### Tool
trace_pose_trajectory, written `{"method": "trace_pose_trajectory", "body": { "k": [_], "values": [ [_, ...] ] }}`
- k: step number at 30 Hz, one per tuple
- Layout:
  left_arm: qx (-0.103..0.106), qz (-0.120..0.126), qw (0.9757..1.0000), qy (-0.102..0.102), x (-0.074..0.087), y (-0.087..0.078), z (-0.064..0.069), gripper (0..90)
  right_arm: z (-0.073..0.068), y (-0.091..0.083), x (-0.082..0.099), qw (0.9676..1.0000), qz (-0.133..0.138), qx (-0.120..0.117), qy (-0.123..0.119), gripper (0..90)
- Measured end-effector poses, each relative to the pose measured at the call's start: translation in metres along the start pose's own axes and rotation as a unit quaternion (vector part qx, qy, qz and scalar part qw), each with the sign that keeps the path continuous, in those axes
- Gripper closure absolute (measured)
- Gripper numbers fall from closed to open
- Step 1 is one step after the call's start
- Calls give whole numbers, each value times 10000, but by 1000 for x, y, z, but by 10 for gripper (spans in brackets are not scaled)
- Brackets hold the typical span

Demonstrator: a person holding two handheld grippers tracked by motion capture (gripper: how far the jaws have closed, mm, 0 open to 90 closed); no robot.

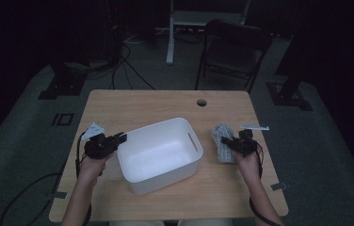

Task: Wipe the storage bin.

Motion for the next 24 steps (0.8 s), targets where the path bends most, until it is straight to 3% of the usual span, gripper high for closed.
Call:
{"method": "trace_pose_trajectory", "body": {
  "k": [6, 8, 14, 17, 19, 21, 24],
  "values": [
    [-54, 3, 10000, 19, 1, 1, 3, 783, -27, -43, 11, 9987, 299, -350, -203, 683],
    [-50, -9, 10000, 44, 1, 1, 6, 783, -37, -58, 17, 9967, 416, -691, -110, 684],
    [-90, 14, 9999, 51, 2, 2, 7, 783, -65, -96, 10, 9896, 770, -1202, -198, 683],
    [-86, 31, 9999, 52, 2, 2, 7, 783, -81, -105, 7, 9856, 931, -1358, -375, 684],
    [-98, 28, 9999, 71, 1, 2, 7, 783, -86, -105, 6, 9852, 997, -1273, -565, 684],
    [-62, 32, 9999, 86, 1, 2, 8, 784, -88, -104, 5, 9836, 983, -1455, -416, 683],
    [44, 13, 9999, 139, 1, 4, 10, 783, -86, -106, 2, 9844, 1010, -1401, -334, 683]
  ]
}}
Point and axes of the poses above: each handheld gripper's, and its own axes: y roughly forward along the jaws, x roughly out of its underside, z roughly to its right, the point moved 9 cm from there along y, roughly forward along the jaws, and after that the axes turned 6 degrees about x, right-handed, at the moved point
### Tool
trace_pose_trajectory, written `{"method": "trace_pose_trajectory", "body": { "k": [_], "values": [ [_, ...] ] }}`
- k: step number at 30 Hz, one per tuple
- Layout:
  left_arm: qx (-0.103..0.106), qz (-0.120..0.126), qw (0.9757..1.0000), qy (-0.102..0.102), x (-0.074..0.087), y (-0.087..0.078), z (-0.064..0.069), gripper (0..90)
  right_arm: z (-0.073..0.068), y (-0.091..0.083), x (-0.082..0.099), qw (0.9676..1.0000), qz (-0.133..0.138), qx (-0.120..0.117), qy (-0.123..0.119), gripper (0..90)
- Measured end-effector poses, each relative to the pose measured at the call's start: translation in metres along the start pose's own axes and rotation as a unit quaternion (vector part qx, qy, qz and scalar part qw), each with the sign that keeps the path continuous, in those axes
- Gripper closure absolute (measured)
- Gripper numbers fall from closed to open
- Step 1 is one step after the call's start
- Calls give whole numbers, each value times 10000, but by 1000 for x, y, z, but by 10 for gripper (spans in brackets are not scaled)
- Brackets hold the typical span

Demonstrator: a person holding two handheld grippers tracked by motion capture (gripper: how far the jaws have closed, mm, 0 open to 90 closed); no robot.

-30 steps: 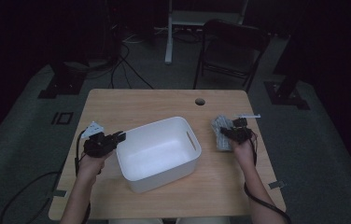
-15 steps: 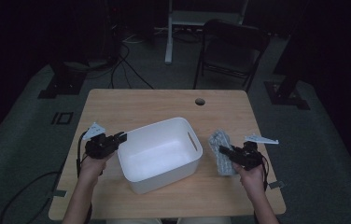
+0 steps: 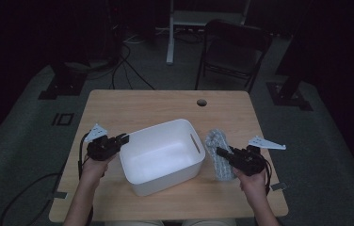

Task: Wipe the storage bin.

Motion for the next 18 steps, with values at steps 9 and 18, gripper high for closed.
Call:
{"method": "trace_pose_trajectory", "body": {
  "k": [9, 18],
  "values": [
    [149, 8, 9999, 80, 0, 7, 11, 782, -2, 8, 4, 9998, 28, -162, 61, 682],
    [100, 15, 9999, 48, 2, 8, 17, 776, -3, 8, 29, 9996, -104, -227, 107, 682]
  ]
}}
Point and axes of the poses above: each handheld gripper's, and its own axes: y roughly forward along the jaws, x roughly out of its underside, z roughly to its right, the point moved 9 cm from there along y, roughly forward along the jaws, and after that the axes turned 6 degrees about x, right-handed, at the moved point
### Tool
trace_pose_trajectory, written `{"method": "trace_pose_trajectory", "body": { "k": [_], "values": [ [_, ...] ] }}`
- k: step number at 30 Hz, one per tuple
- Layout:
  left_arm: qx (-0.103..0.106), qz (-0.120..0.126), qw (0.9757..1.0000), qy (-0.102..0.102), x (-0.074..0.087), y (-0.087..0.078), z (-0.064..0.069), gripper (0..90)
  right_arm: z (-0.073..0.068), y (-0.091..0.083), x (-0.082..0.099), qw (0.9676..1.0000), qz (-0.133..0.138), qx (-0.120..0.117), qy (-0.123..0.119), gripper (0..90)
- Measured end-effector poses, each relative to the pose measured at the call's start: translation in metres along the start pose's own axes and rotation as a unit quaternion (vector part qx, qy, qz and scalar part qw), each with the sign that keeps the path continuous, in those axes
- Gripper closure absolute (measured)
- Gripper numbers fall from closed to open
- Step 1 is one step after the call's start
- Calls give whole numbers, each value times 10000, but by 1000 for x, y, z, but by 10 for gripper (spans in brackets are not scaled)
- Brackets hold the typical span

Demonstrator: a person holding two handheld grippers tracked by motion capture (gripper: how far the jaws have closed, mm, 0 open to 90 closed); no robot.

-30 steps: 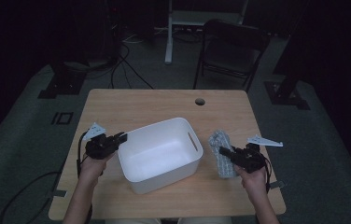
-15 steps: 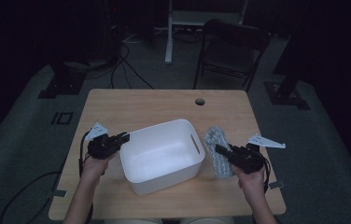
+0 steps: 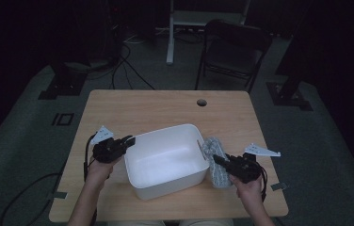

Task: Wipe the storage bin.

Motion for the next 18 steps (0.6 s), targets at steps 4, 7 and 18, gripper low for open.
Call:
{"method": "trace_pose_trajectory", "body": {
  "k": [4, 7, 18],
  "values": [
    [-65, -2, 10000, 19, 0, 0, 0, 776, 2, 3, 3, 10000, 32, -36, 60, 683],
    [-109, -20, 9999, 56, 0, 1, 0, 776, 2, 5, 6, 9999, 92, -37, 112, 685],
    [-214, -8, 9998, 34, -1, 7, 1, 758, 3, 5, 12, 9997, 53, -68, 216, 690]
  ]
}}
Point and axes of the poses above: each handheld gripper's, and its own axes: y roughly forward along the jaws, x roughly out of its underside, z roughly to its right, the point moved 9 cm from there along y, roughly forward along the jaws, and after that the axes turned 6 degrees about x, right-handed, at the moved point
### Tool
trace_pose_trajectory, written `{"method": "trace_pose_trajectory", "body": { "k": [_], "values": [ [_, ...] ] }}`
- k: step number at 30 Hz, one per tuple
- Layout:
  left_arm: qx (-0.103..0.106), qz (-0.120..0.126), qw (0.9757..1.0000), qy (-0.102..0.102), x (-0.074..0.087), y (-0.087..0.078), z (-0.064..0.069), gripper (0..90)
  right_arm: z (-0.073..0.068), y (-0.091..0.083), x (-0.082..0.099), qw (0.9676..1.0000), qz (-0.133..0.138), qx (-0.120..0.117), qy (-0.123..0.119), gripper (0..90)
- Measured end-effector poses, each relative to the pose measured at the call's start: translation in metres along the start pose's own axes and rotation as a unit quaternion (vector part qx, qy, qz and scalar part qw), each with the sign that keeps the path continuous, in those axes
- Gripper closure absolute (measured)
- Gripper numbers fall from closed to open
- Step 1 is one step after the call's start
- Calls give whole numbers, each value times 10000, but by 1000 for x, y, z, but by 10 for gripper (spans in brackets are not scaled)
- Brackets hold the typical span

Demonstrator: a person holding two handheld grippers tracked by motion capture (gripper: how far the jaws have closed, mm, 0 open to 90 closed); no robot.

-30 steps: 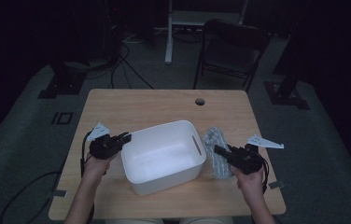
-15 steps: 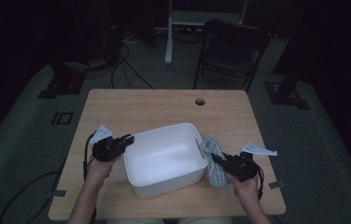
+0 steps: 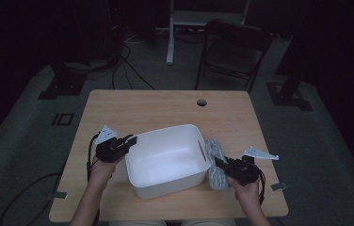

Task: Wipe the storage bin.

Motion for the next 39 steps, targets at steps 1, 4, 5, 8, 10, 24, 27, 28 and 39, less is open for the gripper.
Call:
{"method": "trace_pose_trajectory", "body": {
  "k": [1, 4, 5, 8, 10, 24, 27, 28, 39],
  "values": [
    [-2, 3, 10000, -15, 0, 0, 0, 757, 0, 0, 0, 10000, 12, 6, -8, 690],
    [3, 23, 10000, -57, 0, 0, 0, 755, 2, 3, 3, 10000, -23, 86, -26, 691],
    [3, 23, 10000, -57, 0, 0, 0, 755, 2, 4, 3, 10000, -49, 86, -10, 692],
    [-17, 8, 10000, -61, 0, 0, 1, 755, 5, 9, 7, 9996, -225, 144, -32, 695],
    [6, 14, 10000, -79, 0, 0, 1, 755, 9, 16, 15, 9987, -432, 259, -39, 697],
    [-9, 1, 9999, -109, 2, -2, 1, 752, 14, 27, 0, 9991, -403, 96, 90, 699],
    [48, 21, 9999, -127, 3, -4, 1, 750, 16, 29, 0, 9987, -469, 35, 193, 697],
    [38, 20, 9999, -115, 3, -4, 2, 750, 15, 27, -5, 9991, -381, 51, 190, 696],
    [-17, -84, 9999, -136, 3, -3, 3, 743, 22, 46, 7, 9973, -663, 293, 97, 694]
  ]
}}
Point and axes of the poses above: each handheld gripper's, and its own axes: y roughly forward along the jaws, x roughly out of its underside, z roughly to its right, the point moved 9 cm from there along y, roughly forward along the jaws, and after that the axes turned 6 degrees about x, right-handed, at the moved point
